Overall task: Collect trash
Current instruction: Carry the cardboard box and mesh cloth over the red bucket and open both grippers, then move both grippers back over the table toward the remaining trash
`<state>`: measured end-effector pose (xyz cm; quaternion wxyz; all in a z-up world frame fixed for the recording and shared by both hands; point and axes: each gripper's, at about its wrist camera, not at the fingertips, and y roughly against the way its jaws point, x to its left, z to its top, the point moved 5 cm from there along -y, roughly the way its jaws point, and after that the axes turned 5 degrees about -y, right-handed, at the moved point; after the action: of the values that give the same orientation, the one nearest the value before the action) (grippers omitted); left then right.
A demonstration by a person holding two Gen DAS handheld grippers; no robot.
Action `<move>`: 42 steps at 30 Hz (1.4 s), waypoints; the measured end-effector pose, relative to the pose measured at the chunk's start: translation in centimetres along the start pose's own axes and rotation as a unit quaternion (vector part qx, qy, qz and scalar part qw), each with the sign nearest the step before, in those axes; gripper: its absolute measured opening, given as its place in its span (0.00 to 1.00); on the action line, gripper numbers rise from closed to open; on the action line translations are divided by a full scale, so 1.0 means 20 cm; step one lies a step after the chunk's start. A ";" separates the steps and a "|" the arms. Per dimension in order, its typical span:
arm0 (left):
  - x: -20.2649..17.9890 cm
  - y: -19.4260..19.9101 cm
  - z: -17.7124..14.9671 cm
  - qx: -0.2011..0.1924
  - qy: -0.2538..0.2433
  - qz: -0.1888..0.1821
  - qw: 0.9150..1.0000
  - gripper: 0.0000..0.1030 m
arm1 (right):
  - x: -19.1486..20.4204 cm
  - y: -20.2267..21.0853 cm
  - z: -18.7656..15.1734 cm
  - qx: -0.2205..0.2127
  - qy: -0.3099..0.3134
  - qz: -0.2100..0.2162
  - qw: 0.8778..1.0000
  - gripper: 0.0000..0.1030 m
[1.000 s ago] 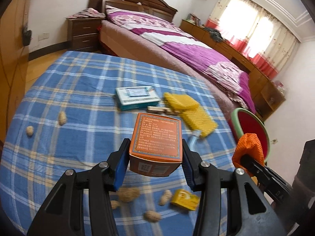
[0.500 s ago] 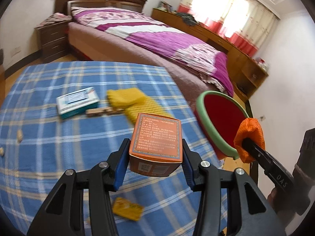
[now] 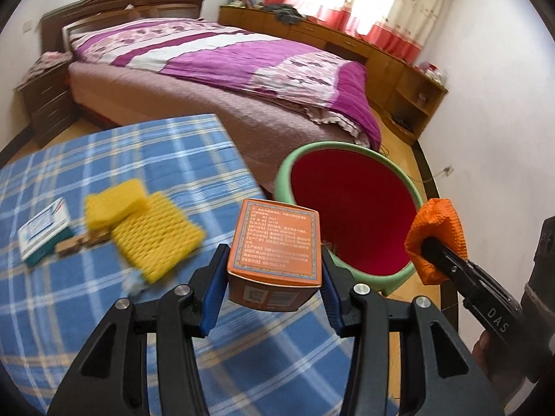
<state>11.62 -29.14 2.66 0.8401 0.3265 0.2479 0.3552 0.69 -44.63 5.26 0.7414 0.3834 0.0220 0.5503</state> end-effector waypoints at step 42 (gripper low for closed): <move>-0.16 -0.13 0.13 -0.010 -0.030 0.005 0.999 0.59 | -0.22 -0.05 0.09 -0.013 -0.070 0.019 0.997 0.72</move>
<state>12.44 -34.05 3.09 0.8486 0.3300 0.2179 0.3514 0.58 -49.29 4.28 0.7353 0.4115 -0.0441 0.5367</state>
